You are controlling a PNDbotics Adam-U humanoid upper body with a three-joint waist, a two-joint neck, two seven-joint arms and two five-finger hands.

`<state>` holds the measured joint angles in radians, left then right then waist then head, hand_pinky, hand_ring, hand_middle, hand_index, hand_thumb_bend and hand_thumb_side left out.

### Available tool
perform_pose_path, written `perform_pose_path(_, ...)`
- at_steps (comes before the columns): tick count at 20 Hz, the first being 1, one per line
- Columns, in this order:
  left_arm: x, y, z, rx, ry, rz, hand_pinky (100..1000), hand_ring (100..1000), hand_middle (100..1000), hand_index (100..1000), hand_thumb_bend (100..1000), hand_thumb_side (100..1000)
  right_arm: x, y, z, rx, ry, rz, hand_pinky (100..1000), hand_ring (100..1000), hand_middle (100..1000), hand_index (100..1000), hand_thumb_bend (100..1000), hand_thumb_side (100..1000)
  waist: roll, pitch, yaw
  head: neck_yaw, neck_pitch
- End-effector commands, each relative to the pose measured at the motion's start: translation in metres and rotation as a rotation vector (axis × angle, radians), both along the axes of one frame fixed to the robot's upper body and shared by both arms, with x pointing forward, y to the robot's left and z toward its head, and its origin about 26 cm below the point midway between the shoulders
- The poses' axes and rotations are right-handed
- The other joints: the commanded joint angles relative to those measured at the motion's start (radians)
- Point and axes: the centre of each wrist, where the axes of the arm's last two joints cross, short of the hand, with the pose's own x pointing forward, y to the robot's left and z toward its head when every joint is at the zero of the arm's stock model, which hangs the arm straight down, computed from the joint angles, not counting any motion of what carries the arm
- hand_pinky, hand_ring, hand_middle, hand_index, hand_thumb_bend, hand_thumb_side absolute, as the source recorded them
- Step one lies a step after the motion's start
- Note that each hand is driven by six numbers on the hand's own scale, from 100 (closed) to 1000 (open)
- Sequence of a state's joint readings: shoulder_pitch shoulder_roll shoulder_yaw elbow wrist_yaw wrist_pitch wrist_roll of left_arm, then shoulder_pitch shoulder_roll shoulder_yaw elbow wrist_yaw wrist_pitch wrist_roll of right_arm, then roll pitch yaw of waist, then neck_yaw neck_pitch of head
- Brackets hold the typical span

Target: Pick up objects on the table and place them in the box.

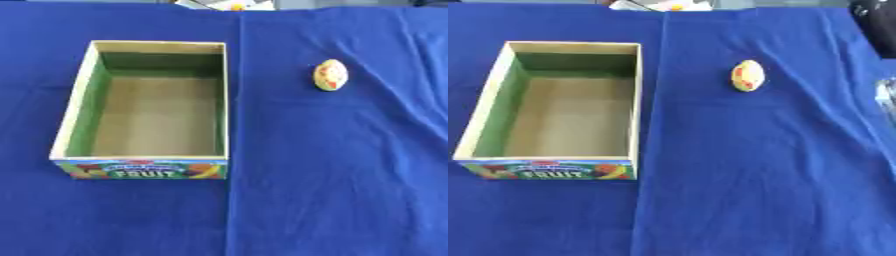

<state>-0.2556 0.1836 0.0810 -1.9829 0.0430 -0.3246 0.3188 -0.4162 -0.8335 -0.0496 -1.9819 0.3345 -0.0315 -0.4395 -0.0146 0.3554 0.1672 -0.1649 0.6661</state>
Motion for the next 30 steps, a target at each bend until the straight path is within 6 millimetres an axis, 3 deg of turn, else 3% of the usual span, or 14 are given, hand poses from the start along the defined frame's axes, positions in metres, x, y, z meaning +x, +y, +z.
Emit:
perform_pose_path(1, -0.002, 0.0, 0.007, 0.018, -0.023, -0.01, 577, 839, 831, 775, 100, 1000, -0.005, -0.001, 0.027, -0.2, 0.066, -0.083, 815, 761, 705, 862, 100, 731, 0.001, -0.023, 0.004, -0.022, 0.0)
perform_pose_path(5, -0.002, 0.0, 0.006, 0.025, -0.016, -0.013, 576, 840, 832, 774, 100, 1000, -0.001, -0.001, 0.048, -0.374, 0.233, -0.138, 834, 778, 739, 870, 100, 769, 0.0, -0.024, 0.005, -0.029, 0.0)
perform_pose_path(10, -0.003, -0.001, 0.005, 0.033, -0.005, -0.022, 576, 841, 833, 774, 100, 1000, 0.025, -0.01, 0.058, -0.506, 0.366, -0.211, 844, 789, 756, 875, 100, 738, -0.004, -0.031, 0.009, -0.026, 0.004)
perform_pose_path(13, -0.003, -0.002, 0.004, 0.034, 0.002, -0.029, 576, 841, 833, 774, 100, 1000, 0.048, -0.017, 0.054, -0.547, 0.436, -0.246, 846, 794, 764, 884, 100, 759, -0.005, -0.036, 0.012, -0.018, 0.005)
perform_pose_path(17, -0.003, -0.002, 0.003, 0.034, 0.008, -0.031, 576, 842, 833, 774, 100, 1000, 0.077, -0.024, 0.044, -0.62, 0.564, -0.256, 864, 820, 793, 913, 100, 851, -0.005, -0.041, 0.014, -0.012, -0.003)
perform_pose_path(19, -0.003, -0.002, 0.003, 0.033, 0.011, -0.031, 576, 842, 833, 773, 100, 1000, 0.088, -0.026, 0.04, -0.658, 0.636, -0.249, 868, 826, 768, 915, 100, 874, -0.007, -0.042, 0.015, -0.011, -0.008)
perform_pose_path(30, -0.003, -0.002, 0.002, 0.032, 0.015, -0.033, 575, 842, 834, 772, 100, 1000, 0.11, -0.026, 0.028, -0.87, 0.914, -0.164, 920, 886, 782, 1000, 100, 793, -0.012, -0.04, 0.015, -0.012, -0.015)
